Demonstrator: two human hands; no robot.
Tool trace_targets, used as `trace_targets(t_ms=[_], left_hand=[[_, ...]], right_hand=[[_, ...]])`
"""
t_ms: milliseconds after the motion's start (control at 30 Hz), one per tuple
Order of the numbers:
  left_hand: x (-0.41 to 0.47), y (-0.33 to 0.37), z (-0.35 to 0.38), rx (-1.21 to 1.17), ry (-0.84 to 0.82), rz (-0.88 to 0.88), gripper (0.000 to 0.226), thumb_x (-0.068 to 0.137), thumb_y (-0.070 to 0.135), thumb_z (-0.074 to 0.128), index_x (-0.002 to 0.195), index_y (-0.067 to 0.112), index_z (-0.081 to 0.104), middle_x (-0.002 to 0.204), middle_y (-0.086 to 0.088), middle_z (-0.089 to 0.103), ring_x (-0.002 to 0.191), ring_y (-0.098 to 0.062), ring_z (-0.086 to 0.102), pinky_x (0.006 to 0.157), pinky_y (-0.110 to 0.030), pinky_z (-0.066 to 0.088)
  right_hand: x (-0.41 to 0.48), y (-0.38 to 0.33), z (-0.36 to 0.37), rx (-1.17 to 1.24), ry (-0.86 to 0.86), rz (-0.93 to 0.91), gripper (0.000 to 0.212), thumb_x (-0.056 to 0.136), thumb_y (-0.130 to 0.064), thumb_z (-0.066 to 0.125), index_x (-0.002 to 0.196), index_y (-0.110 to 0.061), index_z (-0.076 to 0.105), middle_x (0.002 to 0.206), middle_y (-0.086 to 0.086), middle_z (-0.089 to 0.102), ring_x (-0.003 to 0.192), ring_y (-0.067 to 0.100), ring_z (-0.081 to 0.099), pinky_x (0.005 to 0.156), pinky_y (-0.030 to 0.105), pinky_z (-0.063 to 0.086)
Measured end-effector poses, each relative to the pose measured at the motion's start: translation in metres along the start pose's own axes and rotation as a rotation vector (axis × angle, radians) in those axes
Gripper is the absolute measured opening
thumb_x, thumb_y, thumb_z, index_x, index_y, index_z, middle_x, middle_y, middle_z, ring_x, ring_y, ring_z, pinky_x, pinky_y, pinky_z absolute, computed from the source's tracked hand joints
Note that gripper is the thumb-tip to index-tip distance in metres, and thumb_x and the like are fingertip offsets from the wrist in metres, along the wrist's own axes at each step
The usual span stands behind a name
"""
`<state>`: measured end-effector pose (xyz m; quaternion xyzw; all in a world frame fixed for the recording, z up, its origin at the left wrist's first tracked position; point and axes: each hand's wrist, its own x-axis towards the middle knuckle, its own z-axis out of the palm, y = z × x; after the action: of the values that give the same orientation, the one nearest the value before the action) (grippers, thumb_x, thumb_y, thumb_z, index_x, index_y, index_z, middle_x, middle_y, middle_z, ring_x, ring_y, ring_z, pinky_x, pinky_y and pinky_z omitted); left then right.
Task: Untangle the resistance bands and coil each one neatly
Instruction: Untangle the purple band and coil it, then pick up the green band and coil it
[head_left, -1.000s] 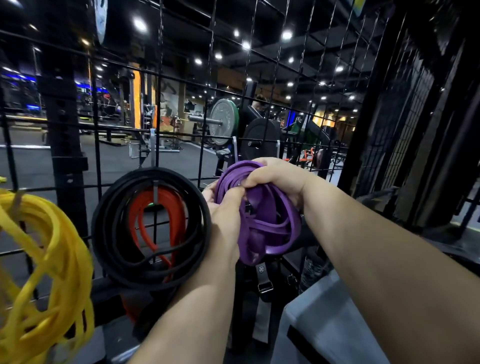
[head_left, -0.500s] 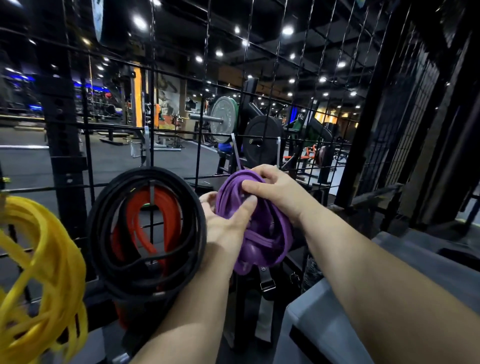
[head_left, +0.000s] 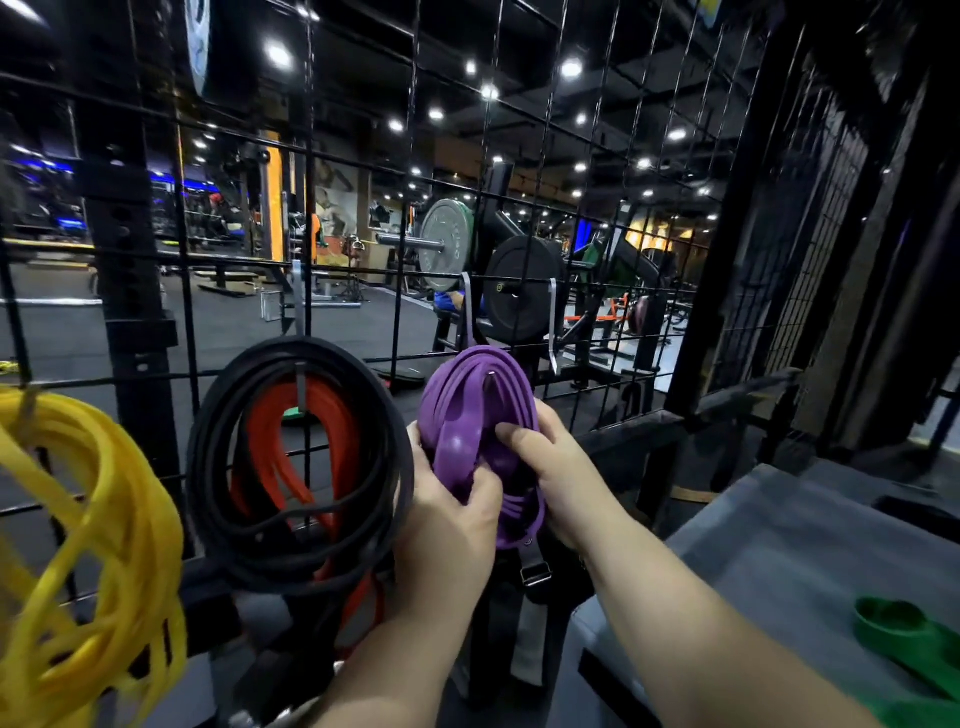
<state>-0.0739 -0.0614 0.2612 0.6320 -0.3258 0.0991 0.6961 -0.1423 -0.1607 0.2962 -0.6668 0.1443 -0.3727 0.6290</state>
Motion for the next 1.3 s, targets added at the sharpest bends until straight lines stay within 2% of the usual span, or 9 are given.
trace_targets(t_ms=[100, 233, 367, 600, 833, 967, 1033, 1133, 1300], left_hand=[[0.000, -0.012, 0.005, 0.054, -0.031, -0.050, 0.072, 0.074, 0.057, 0.044, 0.141, 0.035, 0.027, 0.126, -0.008, 0.059, 0.113, -0.029, 0.058, 0.097, -0.047, 0.046], [0.000, -0.012, 0.002, 0.044, -0.038, -0.099, 0.095, 0.070, 0.081, 0.042, 0.146, 0.023, 0.032, 0.142, -0.009, 0.048, 0.132, -0.028, 0.044, 0.109, -0.048, 0.034], [-0.004, -0.026, 0.004, -0.063, -0.001, -0.198, 0.091, 0.065, 0.090, 0.047, 0.132, 0.029, 0.044, 0.131, -0.006, 0.058, 0.122, -0.026, 0.054, 0.105, -0.050, 0.040], [-0.029, -0.012, -0.001, -0.219, -0.030, -0.197, 0.056, 0.082, 0.050, 0.051, 0.132, 0.023, 0.050, 0.128, 0.001, 0.060, 0.120, -0.016, 0.055, 0.105, -0.045, 0.040], [-0.044, -0.004, 0.002, -0.235, -0.101, -0.452, 0.051, 0.095, 0.046, 0.044, 0.136, 0.016, 0.041, 0.128, -0.002, 0.056, 0.121, -0.025, 0.052, 0.104, -0.041, 0.038], [-0.056, 0.000, 0.011, -0.293, -0.116, -0.532, 0.028, 0.097, 0.053, 0.034, 0.094, 0.027, 0.044, 0.099, 0.007, 0.063, 0.091, -0.018, 0.060, 0.088, -0.038, 0.045], [-0.063, 0.000, 0.021, -0.301, -0.078, -0.528, 0.026, 0.099, 0.048, 0.036, 0.082, 0.030, 0.046, 0.088, 0.003, 0.066, 0.077, -0.017, 0.061, 0.080, -0.037, 0.048], [-0.080, 0.002, 0.039, -0.271, -0.146, -0.564, 0.030, 0.098, 0.046, 0.039, 0.086, 0.024, 0.054, 0.078, 0.005, 0.065, 0.072, -0.017, 0.058, 0.078, -0.035, 0.045], [-0.133, 0.010, 0.092, -0.254, -0.567, -0.526, 0.038, 0.100, 0.045, 0.037, 0.103, 0.011, 0.054, 0.089, 0.000, 0.063, 0.084, -0.018, 0.057, 0.082, -0.033, 0.040]], right_hand=[[-0.004, 0.002, 0.005, -0.004, 0.004, -0.012, 0.050, 0.078, -0.029, 0.070, 0.126, -0.024, 0.058, 0.117, 0.005, 0.070, 0.111, 0.023, 0.065, 0.101, 0.042, 0.048], [-0.010, -0.001, 0.006, -0.062, 0.033, -0.034, 0.059, 0.076, -0.040, 0.079, 0.128, -0.024, 0.057, 0.120, 0.002, 0.069, 0.115, 0.020, 0.063, 0.101, 0.037, 0.048], [-0.017, -0.004, 0.004, -0.117, 0.034, -0.031, 0.071, 0.069, -0.051, 0.079, 0.132, -0.028, 0.055, 0.122, 0.000, 0.068, 0.114, 0.018, 0.064, 0.104, 0.043, 0.047], [-0.035, -0.004, 0.005, -0.177, 0.104, -0.078, 0.070, 0.065, -0.059, 0.076, 0.128, -0.039, 0.051, 0.124, -0.008, 0.065, 0.113, 0.008, 0.063, 0.105, 0.039, 0.046], [-0.060, 0.006, 0.001, -0.336, 0.154, -0.083, 0.078, 0.067, -0.072, 0.064, 0.134, -0.051, 0.031, 0.134, -0.013, 0.054, 0.118, 0.000, 0.055, 0.104, 0.029, 0.043], [-0.076, 0.016, -0.012, -0.386, 0.224, 0.063, 0.094, 0.065, -0.088, 0.040, 0.146, -0.044, 0.024, 0.139, -0.007, 0.048, 0.124, 0.014, 0.052, 0.109, 0.044, 0.040], [-0.086, 0.022, -0.026, -0.363, 0.297, 0.132, 0.078, 0.078, -0.082, 0.033, 0.143, -0.040, 0.031, 0.140, -0.006, 0.046, 0.121, 0.015, 0.054, 0.107, 0.043, 0.041], [-0.106, 0.031, -0.055, -0.315, 0.422, 0.170, 0.028, 0.098, -0.058, 0.030, 0.115, -0.042, 0.045, 0.116, -0.010, 0.054, 0.108, 0.017, 0.059, 0.099, 0.037, 0.046], [-0.145, 0.048, -0.117, -0.302, 0.640, 0.262, 0.032, 0.102, -0.050, 0.029, 0.118, -0.027, 0.044, 0.113, 0.000, 0.055, 0.085, 0.014, 0.058, 0.083, 0.032, 0.046]])
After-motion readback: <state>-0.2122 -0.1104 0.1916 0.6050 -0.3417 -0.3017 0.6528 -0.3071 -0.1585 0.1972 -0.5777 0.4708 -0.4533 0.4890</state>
